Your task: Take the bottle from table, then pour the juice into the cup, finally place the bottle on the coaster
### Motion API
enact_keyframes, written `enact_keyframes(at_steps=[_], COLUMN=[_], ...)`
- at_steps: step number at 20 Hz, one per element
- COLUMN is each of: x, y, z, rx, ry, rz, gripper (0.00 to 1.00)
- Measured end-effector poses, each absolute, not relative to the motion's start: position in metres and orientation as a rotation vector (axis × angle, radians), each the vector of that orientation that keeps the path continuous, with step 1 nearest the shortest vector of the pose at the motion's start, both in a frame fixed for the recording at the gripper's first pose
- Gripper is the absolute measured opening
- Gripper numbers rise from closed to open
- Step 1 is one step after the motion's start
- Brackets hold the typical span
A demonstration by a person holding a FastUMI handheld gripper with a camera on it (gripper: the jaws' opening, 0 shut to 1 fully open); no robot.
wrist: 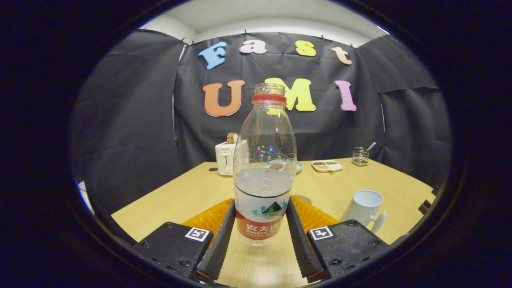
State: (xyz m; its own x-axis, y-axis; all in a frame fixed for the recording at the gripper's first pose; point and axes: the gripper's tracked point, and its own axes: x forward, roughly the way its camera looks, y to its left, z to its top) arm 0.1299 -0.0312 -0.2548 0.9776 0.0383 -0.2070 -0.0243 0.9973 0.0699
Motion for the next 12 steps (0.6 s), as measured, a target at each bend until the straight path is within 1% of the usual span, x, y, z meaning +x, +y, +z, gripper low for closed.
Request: enact_keyframes(at_steps=[7, 12], x=[0.136, 0.144], y=[-0.061, -0.064], z=[-0.254, -0.258], rx=[0.258, 0.500], ry=[0.248, 0.263], rz=[-0.007, 0.025], gripper=[0.76, 0.76])
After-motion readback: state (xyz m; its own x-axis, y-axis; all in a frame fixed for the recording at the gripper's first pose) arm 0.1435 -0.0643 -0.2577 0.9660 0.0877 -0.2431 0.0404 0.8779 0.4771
